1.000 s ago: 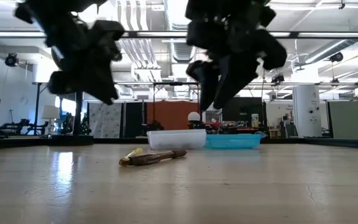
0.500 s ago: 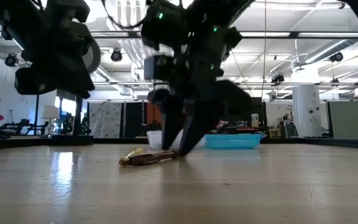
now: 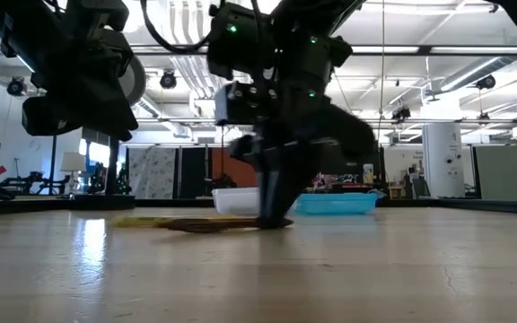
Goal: Pick & place school supplies into a supply box
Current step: Put the brown pen into the blue supply box
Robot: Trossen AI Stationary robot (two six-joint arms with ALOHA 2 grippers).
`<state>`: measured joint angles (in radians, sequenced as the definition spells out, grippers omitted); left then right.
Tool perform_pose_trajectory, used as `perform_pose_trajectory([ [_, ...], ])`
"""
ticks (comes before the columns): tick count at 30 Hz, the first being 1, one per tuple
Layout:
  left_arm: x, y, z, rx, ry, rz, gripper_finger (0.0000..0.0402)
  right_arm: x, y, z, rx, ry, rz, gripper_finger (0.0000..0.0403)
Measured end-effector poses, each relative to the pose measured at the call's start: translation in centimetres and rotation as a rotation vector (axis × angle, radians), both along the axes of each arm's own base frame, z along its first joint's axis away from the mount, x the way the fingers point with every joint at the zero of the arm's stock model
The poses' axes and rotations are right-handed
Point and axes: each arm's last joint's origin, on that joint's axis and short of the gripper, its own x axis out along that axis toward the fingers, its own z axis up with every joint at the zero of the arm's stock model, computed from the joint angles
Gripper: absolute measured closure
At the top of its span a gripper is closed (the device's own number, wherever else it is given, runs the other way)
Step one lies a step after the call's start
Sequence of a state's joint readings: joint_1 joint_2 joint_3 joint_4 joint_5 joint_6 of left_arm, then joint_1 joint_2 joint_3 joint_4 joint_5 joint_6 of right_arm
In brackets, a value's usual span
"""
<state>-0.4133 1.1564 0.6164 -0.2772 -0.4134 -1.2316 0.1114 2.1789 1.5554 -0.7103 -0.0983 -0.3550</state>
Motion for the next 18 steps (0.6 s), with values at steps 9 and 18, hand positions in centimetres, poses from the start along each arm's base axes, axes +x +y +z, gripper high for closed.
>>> perform_pose_trajectory([
  [9,0.0,0.2,0.1,0.057,-0.022,0.057,0.0333,-2.9,-3.9,10.1,0.181,-0.153,-0.520,0.0383],
  [18,0.7,0.5,-0.8,0.038,-0.002,0.121,0.0333,-3.7,-14.5,7.9,0.406,-0.343,-1.373,0.0355],
])
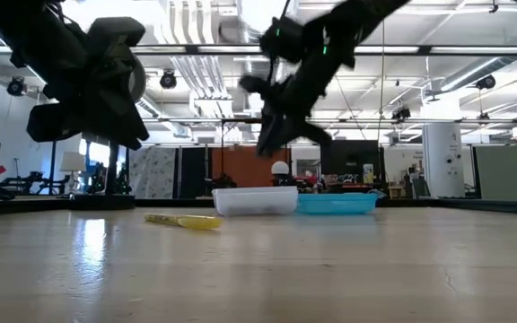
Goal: Pick & place school supplies into a supply box
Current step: Put the brown pen into the blue supply box, then put the yellow pen into the blue supply box
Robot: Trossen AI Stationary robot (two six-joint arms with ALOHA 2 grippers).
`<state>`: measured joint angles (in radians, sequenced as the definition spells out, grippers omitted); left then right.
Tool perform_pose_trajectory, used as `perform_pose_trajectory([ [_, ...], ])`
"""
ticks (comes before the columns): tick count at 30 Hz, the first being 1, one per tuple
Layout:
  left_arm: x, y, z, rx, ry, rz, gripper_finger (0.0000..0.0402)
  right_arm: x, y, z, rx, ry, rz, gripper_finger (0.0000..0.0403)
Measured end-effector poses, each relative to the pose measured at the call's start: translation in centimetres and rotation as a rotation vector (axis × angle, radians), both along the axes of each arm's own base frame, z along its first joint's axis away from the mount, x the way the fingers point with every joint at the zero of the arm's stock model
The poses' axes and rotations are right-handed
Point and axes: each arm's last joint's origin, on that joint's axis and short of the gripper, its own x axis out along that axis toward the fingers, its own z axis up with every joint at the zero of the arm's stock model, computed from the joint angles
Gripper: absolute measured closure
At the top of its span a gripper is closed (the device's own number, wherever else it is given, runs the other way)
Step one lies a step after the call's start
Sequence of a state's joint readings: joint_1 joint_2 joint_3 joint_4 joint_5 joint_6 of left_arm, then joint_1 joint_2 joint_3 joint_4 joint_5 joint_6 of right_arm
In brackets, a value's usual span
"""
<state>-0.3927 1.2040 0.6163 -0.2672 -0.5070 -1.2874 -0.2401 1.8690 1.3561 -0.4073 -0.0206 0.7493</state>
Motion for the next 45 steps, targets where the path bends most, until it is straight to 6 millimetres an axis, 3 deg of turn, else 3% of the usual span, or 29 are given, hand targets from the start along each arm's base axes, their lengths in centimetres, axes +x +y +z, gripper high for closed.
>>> perform_pose_trajectory([
  [4,0.6,-0.2,-0.7,-0.051,0.003,0.025,0.0333,0.2,-1.5,-2.4,0.094,0.001,-0.030,0.0315],
  [9,1.6,-0.6,-1.5,-0.046,0.001,-0.013,0.0333,-0.5,-1.1,-4.1,0.122,0.133,0.003,0.0254],
  [16,4.4,-1.9,-0.5,0.573,0.095,-0.666,0.0333,-2.7,2.5,1.5,-0.289,0.167,0.461,0.0195],
  [23,6.4,-0.2,-3.1,0.753,0.293,-1.093,0.0333,-5.9,3.7,4.6,-0.361,0.253,0.588,0.0173],
  [27,7.0,2.0,-4.3,0.792,0.394,-1.151,0.0333,-7.4,3.9,5.6,-0.371,0.281,0.579,0.0163],
  [31,7.3,3.6,-3.6,0.803,0.414,-1.169,0.0333,-8.8,4.1,6.3,-0.386,0.270,0.566,0.0153],
  [38,7.1,4.5,-4.4,0.766,0.423,-1.352,0.0333,-10.2,4.3,5.4,-0.360,0.290,0.546,0.0142],
  [45,8.4,6.0,-5.2,0.745,0.451,-1.329,0.0333,-10.9,4.5,3.6,-0.318,0.336,0.528,0.0142],
])
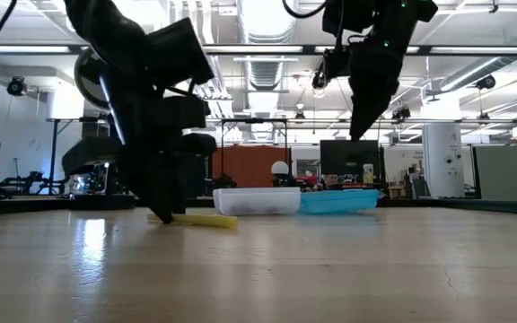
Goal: Pick & place school supplies into a supply box
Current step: Put the yellow pen into the blue supply box
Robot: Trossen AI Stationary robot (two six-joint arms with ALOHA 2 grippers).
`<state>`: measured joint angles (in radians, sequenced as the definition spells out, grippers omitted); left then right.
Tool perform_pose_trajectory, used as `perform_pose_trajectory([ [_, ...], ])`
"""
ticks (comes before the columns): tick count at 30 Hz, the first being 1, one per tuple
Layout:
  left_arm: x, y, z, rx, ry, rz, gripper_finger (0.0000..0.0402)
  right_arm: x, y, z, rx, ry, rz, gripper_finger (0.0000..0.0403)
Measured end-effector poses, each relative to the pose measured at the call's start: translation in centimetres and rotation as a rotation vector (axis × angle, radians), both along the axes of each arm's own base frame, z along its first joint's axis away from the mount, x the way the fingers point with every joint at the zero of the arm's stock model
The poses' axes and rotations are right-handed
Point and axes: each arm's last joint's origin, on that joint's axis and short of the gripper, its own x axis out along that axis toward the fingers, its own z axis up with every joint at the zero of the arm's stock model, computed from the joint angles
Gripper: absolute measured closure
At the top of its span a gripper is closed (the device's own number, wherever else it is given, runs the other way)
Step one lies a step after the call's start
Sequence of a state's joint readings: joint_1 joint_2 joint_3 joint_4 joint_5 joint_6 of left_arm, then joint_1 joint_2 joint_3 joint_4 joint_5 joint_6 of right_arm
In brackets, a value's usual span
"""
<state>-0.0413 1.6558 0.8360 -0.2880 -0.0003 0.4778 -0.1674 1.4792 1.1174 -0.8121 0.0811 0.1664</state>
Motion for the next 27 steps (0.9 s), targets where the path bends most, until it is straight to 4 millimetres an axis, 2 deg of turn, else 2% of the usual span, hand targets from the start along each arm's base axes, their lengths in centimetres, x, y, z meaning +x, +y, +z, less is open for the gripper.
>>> perform_pose_trajectory([
  [7,1.2,0.6,0.0,-0.082,0.070,0.028,0.0340,-0.4,0.2,-0.4,0.005,-0.002,-0.005,0.0144],
  [11,1.8,0.6,-0.2,-0.109,0.129,0.065,0.0384,-0.8,0.2,0.6,-0.003,-0.051,-0.006,0.0151],
  [14,2.2,0.5,0.4,-0.177,0.143,0.155,0.0389,-1.4,0.3,1.8,-0.033,-0.106,-0.021,0.0159],
  [17,2.5,0.5,1.8,-0.327,0.128,0.365,0.0390,-2.5,0.2,3.4,-0.111,-0.160,-0.066,0.0166],
  [19,2.5,0.7,3.7,-0.459,0.077,0.575,0.0390,-3.3,0.1,4.2,-0.150,-0.197,-0.119,0.0170],
  [24,2.6,3.0,9.1,-0.860,-0.292,1.128,0.0390,-5.2,-0.5,5.4,-0.142,-0.276,-0.247,0.0172],
  [27,2.5,5.9,10.5,-1.036,-0.511,1.501,0.0390,-5.6,-1.1,5.2,-0.129,-0.285,-0.306,0.0172],
])
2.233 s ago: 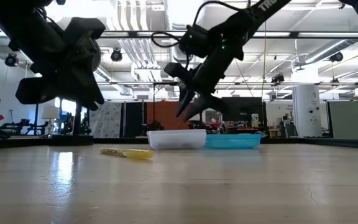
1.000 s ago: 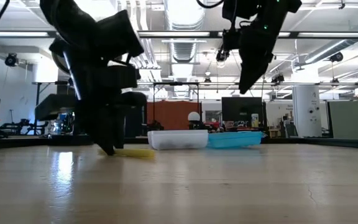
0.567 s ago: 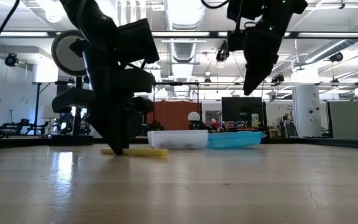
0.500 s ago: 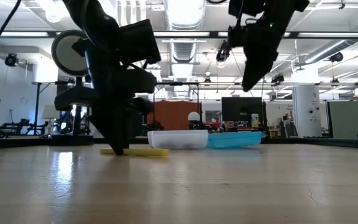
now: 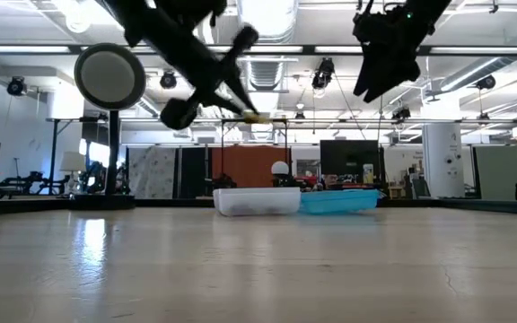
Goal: Pick & place school supplies into a supply box
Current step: Put the yellow pen into the blue supply box, then close the blue supply box
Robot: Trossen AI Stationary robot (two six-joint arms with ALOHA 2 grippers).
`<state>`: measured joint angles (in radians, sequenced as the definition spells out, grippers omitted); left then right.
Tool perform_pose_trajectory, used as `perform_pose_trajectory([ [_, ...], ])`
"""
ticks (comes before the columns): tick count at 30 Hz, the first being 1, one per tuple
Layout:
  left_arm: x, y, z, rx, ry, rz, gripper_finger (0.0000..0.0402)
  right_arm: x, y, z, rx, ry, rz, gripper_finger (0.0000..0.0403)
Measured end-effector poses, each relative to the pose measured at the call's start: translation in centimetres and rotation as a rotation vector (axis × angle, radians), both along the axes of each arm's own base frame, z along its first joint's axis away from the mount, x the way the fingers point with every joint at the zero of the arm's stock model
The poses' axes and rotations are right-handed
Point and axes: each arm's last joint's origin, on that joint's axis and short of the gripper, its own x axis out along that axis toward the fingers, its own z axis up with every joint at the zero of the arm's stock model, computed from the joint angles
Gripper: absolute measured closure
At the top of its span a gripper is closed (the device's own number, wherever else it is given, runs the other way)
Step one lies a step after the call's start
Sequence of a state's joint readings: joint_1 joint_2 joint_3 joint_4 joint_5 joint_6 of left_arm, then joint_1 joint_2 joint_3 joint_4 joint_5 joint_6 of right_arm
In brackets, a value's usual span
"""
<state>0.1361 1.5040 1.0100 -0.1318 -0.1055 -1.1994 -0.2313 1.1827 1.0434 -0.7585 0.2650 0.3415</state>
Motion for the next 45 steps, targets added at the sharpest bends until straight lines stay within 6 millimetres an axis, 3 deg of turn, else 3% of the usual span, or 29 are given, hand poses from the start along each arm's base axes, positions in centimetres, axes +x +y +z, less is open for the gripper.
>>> perform_pose_trajectory([
  [4,0.2,3.6,-2.2,-0.120,0.018,0.263,0.0391,-0.2,-0.6,-0.9,-0.003,0.007,-0.022,0.0172],
  [9,1.8,6.3,-5.7,-0.217,0.013,0.310,0.0357,-0.6,-0.7,-2.3,0.003,0.070,0.001,0.0170],
  [12,2.4,6.9,-6.5,-0.211,0.075,0.297,0.0332,-1.2,-0.5,-2.9,-0.008,0.127,0.026,0.0167],
  [17,2.6,7.0,-4.0,-0.043,0.218,0.161,0.0312,-2.9,-0.6,-3.9,0.005,0.153,-0.005,0.0166],
  [20,1.6,6.3,-1.8,0.060,0.374,0.084,0.0311,-4.1,-1.2,-4.7,0.066,0.148,-0.091,0.0166],
  [23,-0.1,4.9,0.3,0.147,0.504,0.119,0.0311,-4.8,-2.4,-6.3,0.230,0.074,-0.182,0.0174],
  [27,-2.1,4.2,-0.9,0.123,0.590,0.185,0.0311,-4.8,-5.2,-9.1,0.413,-0.092,-0.351,0.0200],
  [29,-2.7,4.2,-2.1,0.086,0.587,0.195,0.0311,-4.6,-7.0,-10.6,0.464,-0.165,-0.442,0.0219],
  [33,-2.5,4.3,-4.2,0.053,0.458,0.208,0.0311,-4.5,-9.2,-13.4,0.540,-0.129,-0.561,0.0260],
  [38,-1.2,4.5,-1.6,0.111,0.168,0.188,0.0311,-4.2,-10.3,-14.9,0.566,-0.073,-0.605,0.0302],
  [41,-1.0,5.3,-1.1,0.169,0.132,0.205,0.0310,-3.9,-10.8,-15.7,0.568,-0.073,-0.610,0.0319],
  [45,-1.2,7.1,-2.2,0.148,0.164,0.225,0.0310,-3.5,-11.5,-16.9,0.598,-0.086,-0.635,0.0332],
])
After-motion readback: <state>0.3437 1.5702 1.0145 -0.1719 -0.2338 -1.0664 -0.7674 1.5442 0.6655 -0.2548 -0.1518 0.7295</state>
